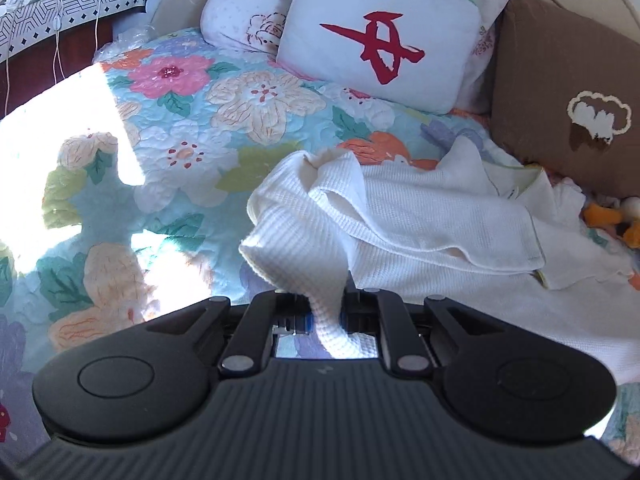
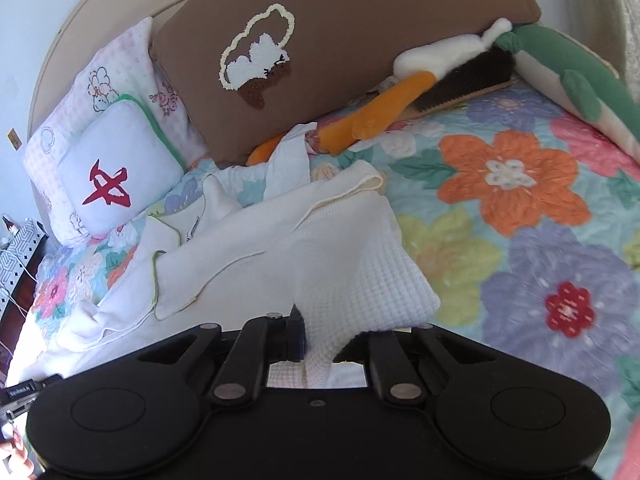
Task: Fold clothes
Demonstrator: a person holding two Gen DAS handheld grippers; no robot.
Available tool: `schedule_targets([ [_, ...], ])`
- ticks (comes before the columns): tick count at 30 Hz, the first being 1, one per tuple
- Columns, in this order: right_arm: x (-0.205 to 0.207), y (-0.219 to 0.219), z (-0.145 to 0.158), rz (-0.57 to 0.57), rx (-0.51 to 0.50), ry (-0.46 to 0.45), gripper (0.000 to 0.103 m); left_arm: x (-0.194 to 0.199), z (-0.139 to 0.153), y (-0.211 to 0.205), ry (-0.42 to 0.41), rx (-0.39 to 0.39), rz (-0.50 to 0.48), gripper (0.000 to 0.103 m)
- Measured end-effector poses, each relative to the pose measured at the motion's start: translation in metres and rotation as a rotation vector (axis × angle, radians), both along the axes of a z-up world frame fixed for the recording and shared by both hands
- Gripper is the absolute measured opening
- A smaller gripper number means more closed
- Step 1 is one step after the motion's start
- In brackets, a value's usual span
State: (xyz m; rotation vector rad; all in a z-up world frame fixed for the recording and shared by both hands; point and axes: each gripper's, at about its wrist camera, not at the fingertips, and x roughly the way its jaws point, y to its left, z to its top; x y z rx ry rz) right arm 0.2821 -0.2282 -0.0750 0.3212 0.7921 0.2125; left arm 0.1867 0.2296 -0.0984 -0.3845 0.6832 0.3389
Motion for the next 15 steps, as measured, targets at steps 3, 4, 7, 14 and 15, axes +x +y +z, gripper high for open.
schedule_targets([
  [3,-0.022,-0.006,0.009,0.047,-0.064,0.034,0.009,-0.012,0.005,-0.001,0.053,-0.04,-0.086,0.011],
  [4,-0.027,-0.009,0.011,0.065,-0.082,0.049,0.01,-0.015,0.006,-0.002,0.076,-0.055,-0.118,0.012],
  [7,-0.039,-0.015,0.012,0.115,-0.124,0.109,0.01,-0.026,0.009,-0.006,0.115,-0.068,-0.17,0.012],
  [14,-0.061,0.0,-0.019,0.249,-0.356,0.258,0.015,-0.044,-0.014,-0.016,0.274,-0.118,-0.2,0.017],
  [15,-0.059,-0.002,-0.024,0.25,-0.356,0.281,0.015,-0.044,-0.023,-0.014,0.307,-0.129,-0.195,0.02],
])
